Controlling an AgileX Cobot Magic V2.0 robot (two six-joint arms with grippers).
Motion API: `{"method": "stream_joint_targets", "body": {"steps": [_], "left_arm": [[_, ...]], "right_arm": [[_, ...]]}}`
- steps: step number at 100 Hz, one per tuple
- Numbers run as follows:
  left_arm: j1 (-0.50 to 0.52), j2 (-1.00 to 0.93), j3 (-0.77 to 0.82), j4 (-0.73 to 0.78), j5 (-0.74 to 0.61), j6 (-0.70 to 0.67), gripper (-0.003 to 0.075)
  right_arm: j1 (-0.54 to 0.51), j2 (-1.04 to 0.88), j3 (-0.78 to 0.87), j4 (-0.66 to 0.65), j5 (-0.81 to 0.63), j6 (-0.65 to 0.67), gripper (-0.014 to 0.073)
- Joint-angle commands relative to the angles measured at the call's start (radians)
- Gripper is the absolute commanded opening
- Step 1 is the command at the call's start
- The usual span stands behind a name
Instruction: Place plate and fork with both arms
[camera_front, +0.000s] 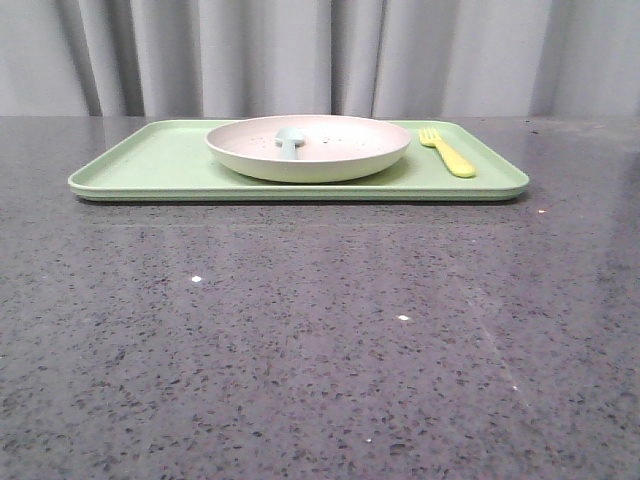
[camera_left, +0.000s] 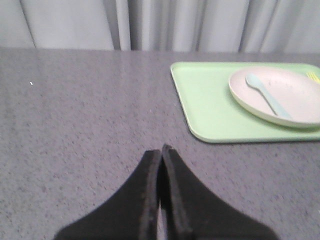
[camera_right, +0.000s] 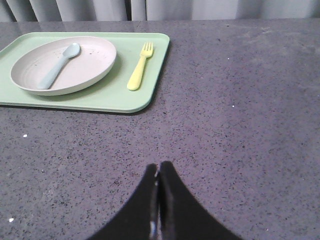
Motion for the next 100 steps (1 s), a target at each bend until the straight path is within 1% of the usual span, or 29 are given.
{"method": "stream_joint_targets", "body": {"steps": [1,10,19,40,59,68,73,100], "left_arm": [[0.044,-0.013,0.021,-0.005,-0.209,-0.01,-0.002],[0.092,-0.043,0.103,-0.005,-0.329,-0.01,-0.002],[0.109,-0.076,0.19,-0.01,-0.407,-0.01,-0.002],[0.109,-0.166,0.367,-0.01,-0.513,0.004,-0.002],[0.109,-0.249,0.474,-0.01,-0.541,0.004,-0.002],[0.109,-0.246,0.506,-0.01,-0.567,0.004,-0.002],[0.109,-0.246,0.507,-0.01,-0.541,0.004,-0.002],[0.109,-0.246,0.507,-0.01,-0.537,0.004,-0.002]], "right_arm": [[-0.002,0.008,-0.026,-0.023,-0.073,-0.003,-0.0067],[-0.002,0.008,-0.026,-0.023,-0.073,-0.003,-0.0067],[-0.002,0.008,-0.026,-0.023,-0.073,-0.003,-0.0067],[-0.002,0.008,-0.026,-0.023,-0.073,-0.003,-0.0067],[-0.002,0.008,-0.026,-0.023,-0.073,-0.003,-0.0067],[-0.002,0.008,-0.026,-0.023,-0.073,-0.003,-0.0067],[-0.002,0.01,-0.026,-0.023,-0.074,-0.003,-0.0067],[-0.002,0.01,-0.026,-0.023,-0.074,-0.003,-0.0067]]}}
